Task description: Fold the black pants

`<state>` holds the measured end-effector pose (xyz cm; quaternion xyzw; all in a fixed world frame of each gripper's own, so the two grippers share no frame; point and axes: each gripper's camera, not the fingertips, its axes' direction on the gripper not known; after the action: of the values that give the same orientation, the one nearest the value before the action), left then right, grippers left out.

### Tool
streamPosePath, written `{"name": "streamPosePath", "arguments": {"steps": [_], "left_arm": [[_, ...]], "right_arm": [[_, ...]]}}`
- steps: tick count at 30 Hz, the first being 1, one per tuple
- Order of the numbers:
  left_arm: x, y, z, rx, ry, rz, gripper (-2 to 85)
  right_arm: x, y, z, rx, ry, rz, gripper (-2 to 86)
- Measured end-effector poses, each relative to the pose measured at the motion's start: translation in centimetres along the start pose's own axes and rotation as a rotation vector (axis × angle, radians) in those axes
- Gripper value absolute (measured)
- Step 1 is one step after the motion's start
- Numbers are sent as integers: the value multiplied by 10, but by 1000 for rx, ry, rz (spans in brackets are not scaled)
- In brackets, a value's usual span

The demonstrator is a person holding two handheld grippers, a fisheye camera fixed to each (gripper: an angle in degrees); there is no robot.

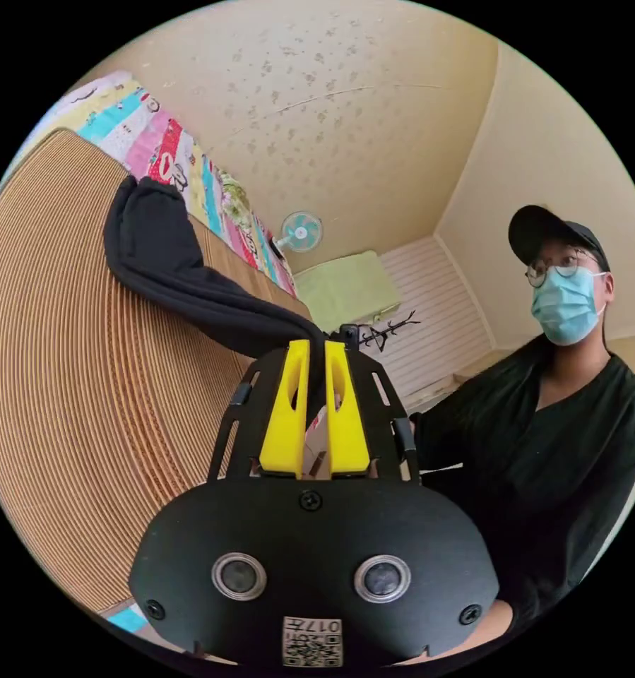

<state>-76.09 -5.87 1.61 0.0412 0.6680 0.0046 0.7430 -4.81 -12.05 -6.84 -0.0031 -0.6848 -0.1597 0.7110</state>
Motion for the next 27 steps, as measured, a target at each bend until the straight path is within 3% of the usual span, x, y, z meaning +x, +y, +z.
{"name": "streamPosePath", "arguments": {"steps": [5,8,10,13,16,20,23,27], "left_arm": [[185,-39,-35,77,2,370,46],[244,-74,-50,151,23,486,46],[258,-102,-50,162,-39,456,45],[238,-141,-36,115,-200,324,45],[190,-167,-17,74,-228,182,46],[160,-192,14,-10,-440,227,47],[124,-182,44,-97,-593,236,48],[59,-118,77,-243,-623,81,50]], "right_arm": [[-186,-55,-26,39,54,-372,2],[-241,-92,-34,120,116,-476,2],[-246,-116,-29,92,215,-461,2],[-209,-152,-20,36,383,-290,2],[-159,-172,-12,51,472,-204,2],[-102,-186,10,50,581,-164,1],[-50,-170,44,-68,691,-50,2],[11,-92,97,-232,735,107,6]]}}
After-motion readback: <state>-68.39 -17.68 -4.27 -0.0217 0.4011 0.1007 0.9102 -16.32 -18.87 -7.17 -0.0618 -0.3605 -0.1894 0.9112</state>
